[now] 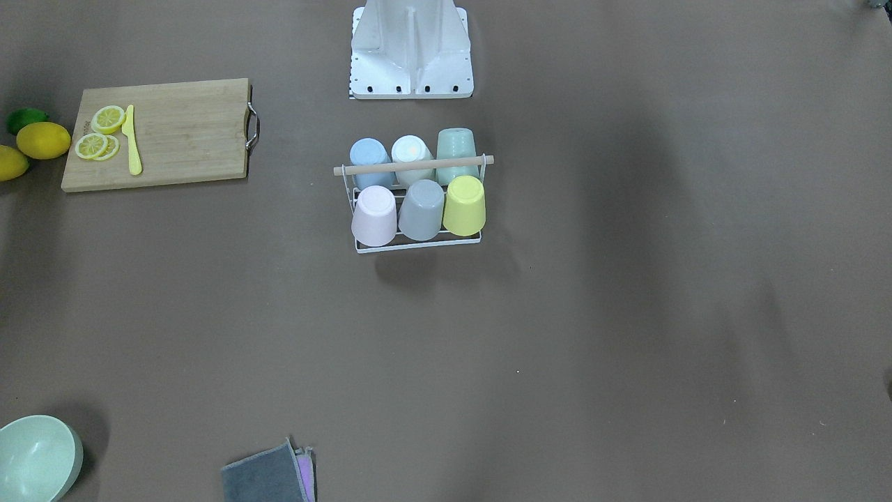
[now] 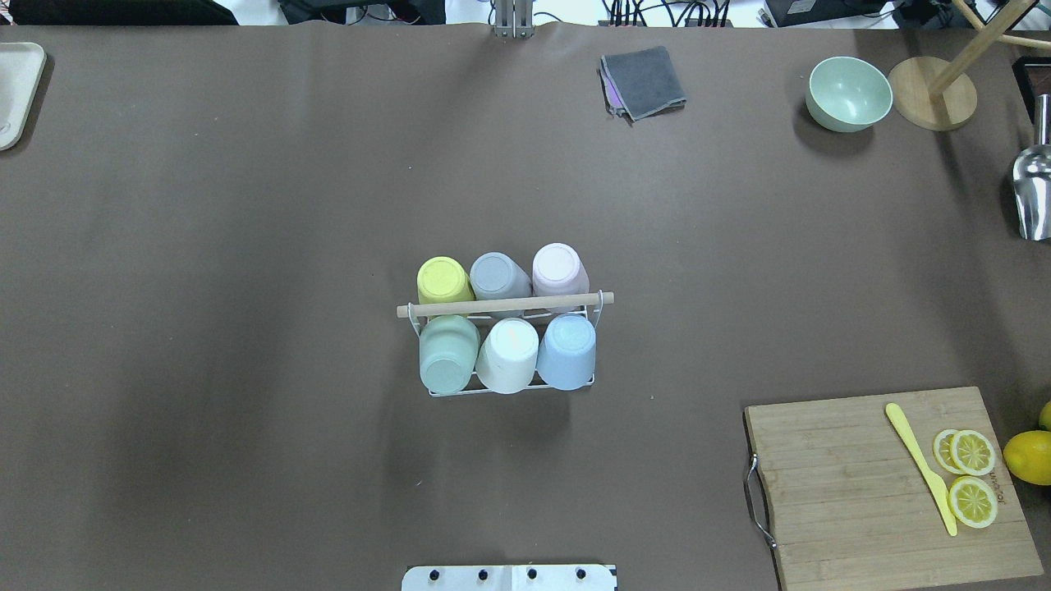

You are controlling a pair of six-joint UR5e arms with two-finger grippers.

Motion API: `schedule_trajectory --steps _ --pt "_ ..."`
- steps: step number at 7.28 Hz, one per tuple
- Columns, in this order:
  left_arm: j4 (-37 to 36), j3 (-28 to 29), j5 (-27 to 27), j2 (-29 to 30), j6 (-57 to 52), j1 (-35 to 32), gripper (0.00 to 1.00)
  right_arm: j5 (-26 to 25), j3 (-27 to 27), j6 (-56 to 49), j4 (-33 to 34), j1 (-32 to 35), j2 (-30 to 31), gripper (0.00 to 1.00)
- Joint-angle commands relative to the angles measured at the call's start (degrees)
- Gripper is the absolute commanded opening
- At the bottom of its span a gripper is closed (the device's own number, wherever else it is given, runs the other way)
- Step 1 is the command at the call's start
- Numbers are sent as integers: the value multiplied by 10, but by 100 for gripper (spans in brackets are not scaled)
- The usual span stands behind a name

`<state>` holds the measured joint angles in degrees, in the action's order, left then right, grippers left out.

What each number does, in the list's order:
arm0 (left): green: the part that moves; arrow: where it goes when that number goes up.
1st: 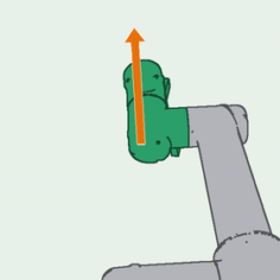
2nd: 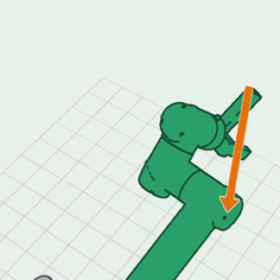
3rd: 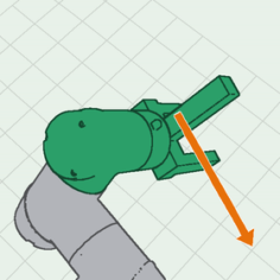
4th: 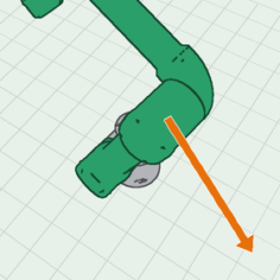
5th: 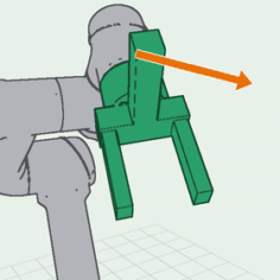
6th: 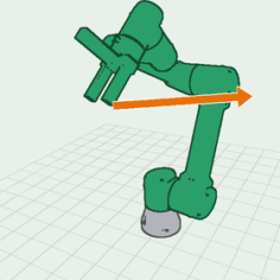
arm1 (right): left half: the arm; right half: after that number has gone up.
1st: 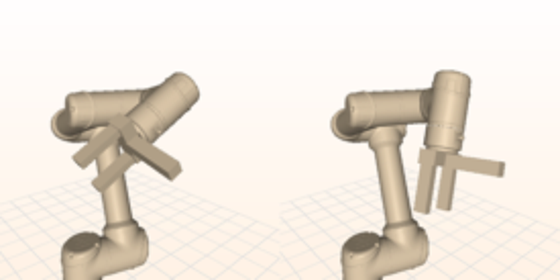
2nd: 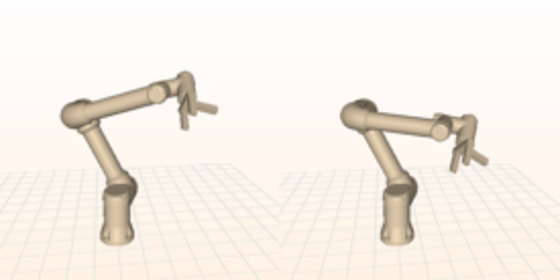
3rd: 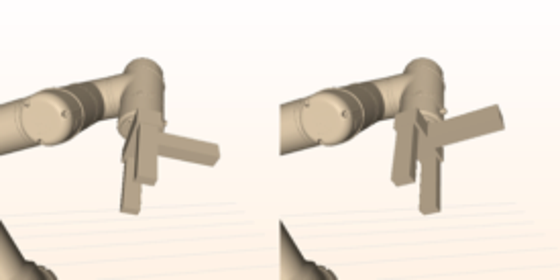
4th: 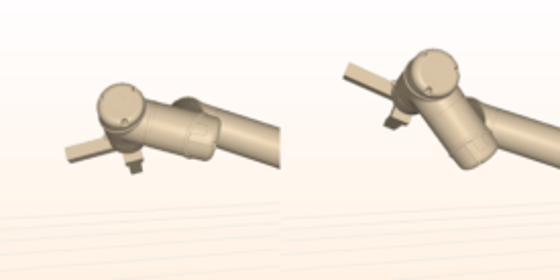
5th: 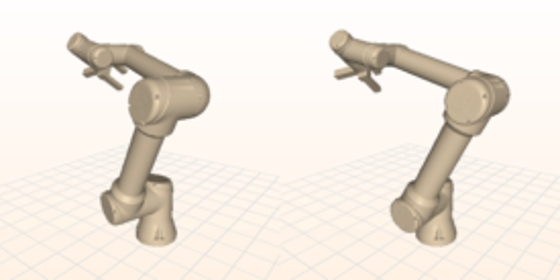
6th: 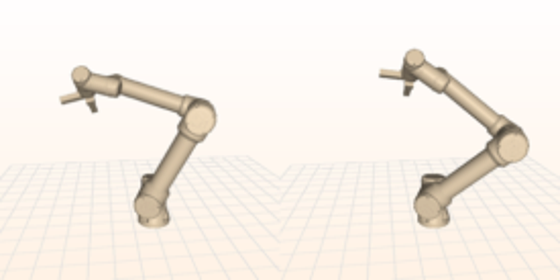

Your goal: Place cup on cup holder

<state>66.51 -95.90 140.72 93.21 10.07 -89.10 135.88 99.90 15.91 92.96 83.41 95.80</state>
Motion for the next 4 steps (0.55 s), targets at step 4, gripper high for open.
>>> schedule_trajectory --steps 4 --pt "0 4 1 -25 2 2 98 0 -1 -1 1 0 0 99"
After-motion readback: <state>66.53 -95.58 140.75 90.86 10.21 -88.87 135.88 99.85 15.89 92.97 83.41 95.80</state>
